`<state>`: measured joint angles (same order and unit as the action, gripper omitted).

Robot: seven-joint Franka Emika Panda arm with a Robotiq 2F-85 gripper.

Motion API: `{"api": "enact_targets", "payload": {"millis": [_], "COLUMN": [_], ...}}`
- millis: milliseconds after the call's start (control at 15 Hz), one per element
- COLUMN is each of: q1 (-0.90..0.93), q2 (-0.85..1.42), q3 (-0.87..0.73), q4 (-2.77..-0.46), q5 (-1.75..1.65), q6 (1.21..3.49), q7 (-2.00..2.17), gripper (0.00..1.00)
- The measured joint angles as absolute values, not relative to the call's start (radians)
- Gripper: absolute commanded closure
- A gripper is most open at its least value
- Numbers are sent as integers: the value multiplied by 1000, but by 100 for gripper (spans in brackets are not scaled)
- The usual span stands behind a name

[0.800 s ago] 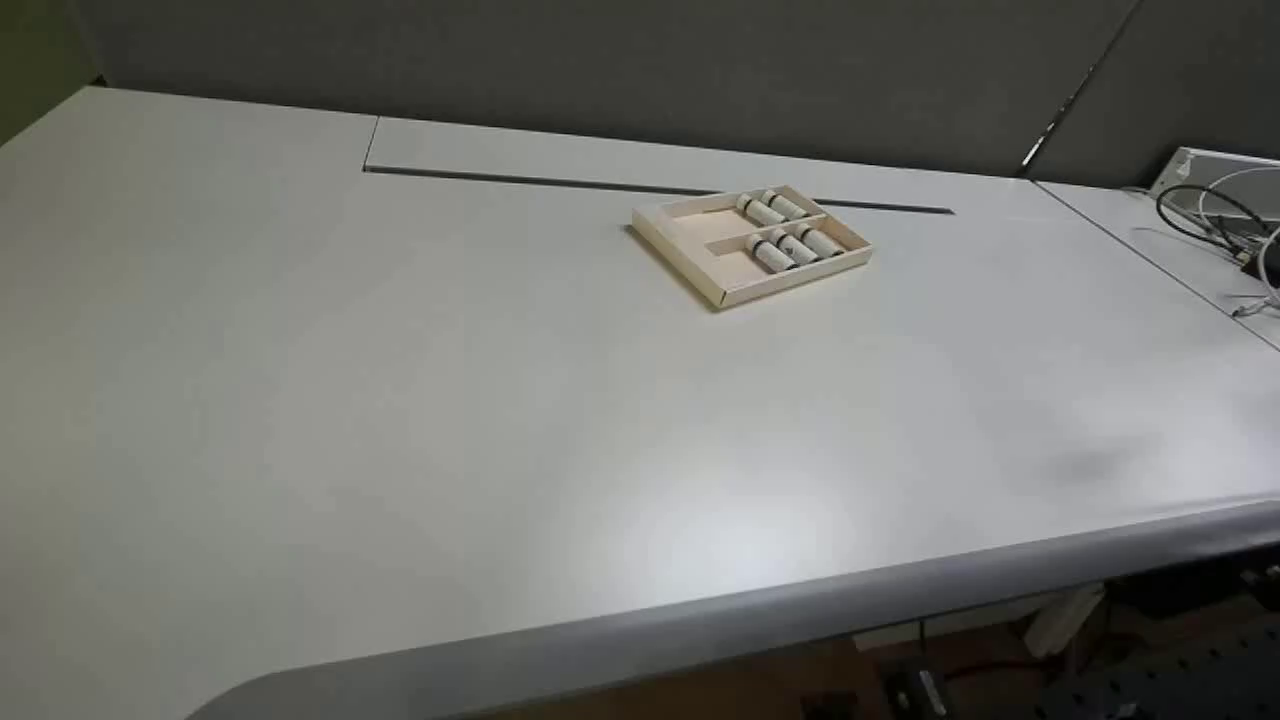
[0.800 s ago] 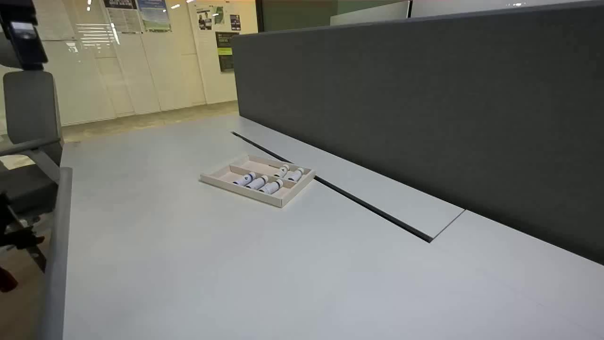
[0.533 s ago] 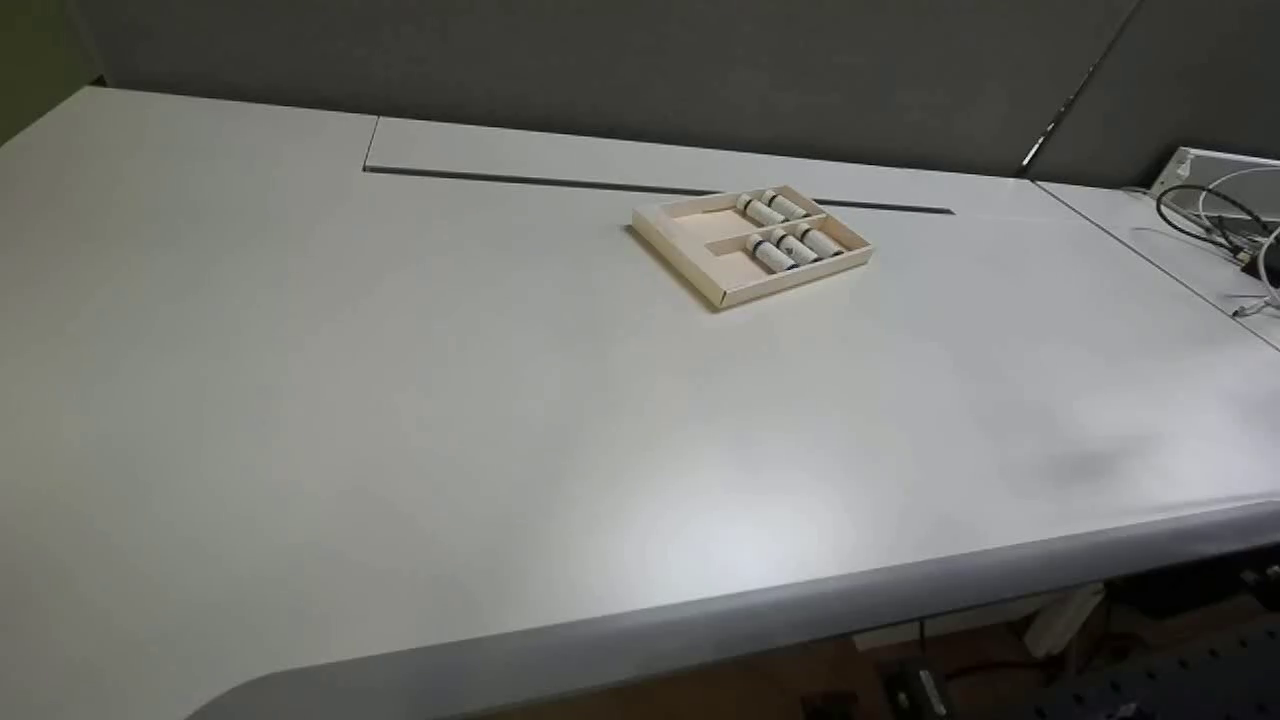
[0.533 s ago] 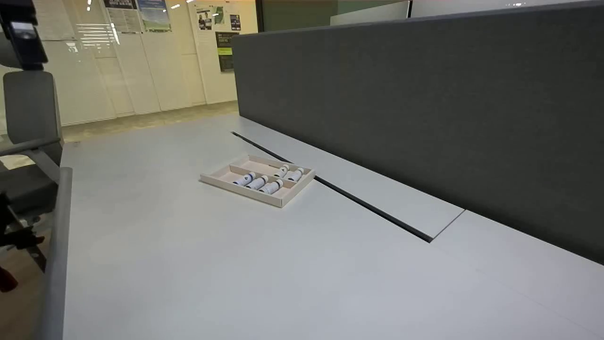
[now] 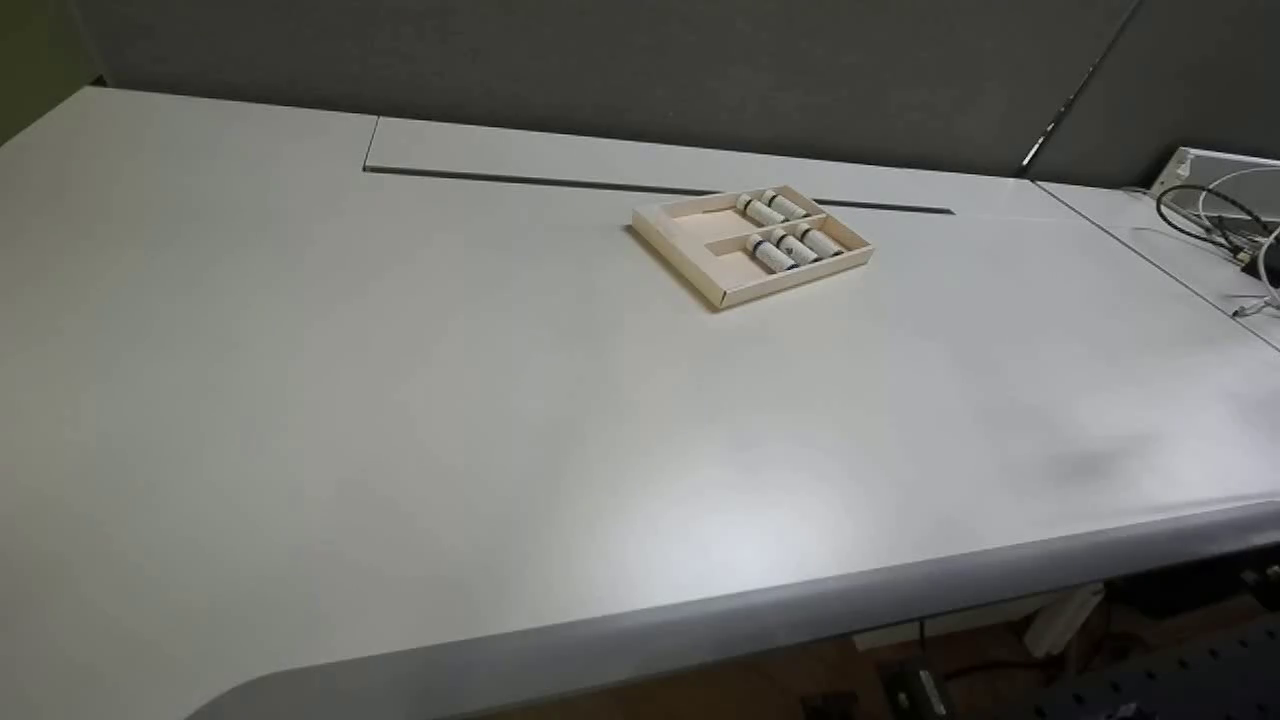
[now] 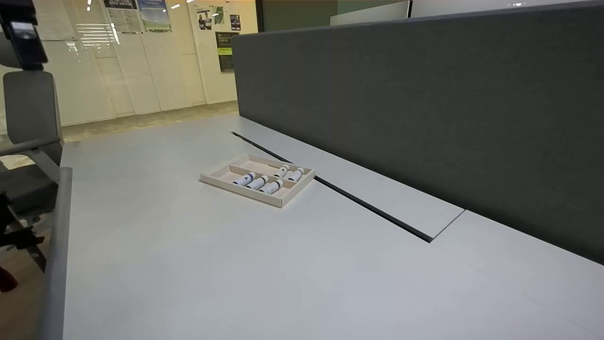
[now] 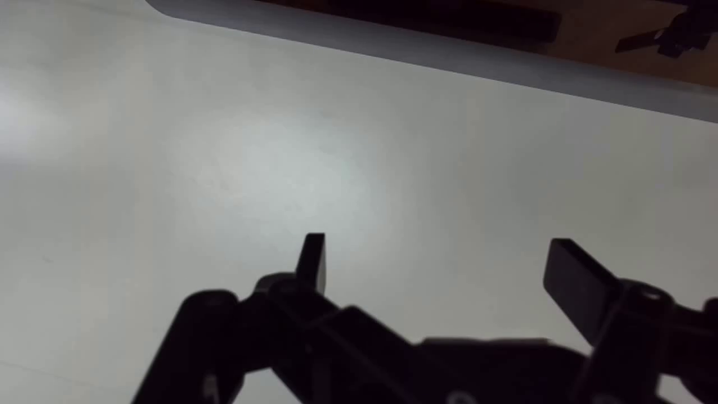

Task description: Move a bottle from the top segment of the tray to the table

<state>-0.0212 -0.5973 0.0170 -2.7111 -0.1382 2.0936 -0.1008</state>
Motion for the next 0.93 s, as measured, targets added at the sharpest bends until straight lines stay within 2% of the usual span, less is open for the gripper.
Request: {"api": "enact_targets", "payload": {"millis": [267,467,733,933], "q1": [-21,-33,-59,-54], "q2": [-597,-572,-387,-199], "q3": [17,11,-43,-78], "q4": [-2711,-2706,-2607,-2469], "q5": [-138,-169,-192,-158], "q6": [2094,2198,2462,2575], "q7": [-101,-102,-160,-248], "gripper": [0,0,0,0]}}
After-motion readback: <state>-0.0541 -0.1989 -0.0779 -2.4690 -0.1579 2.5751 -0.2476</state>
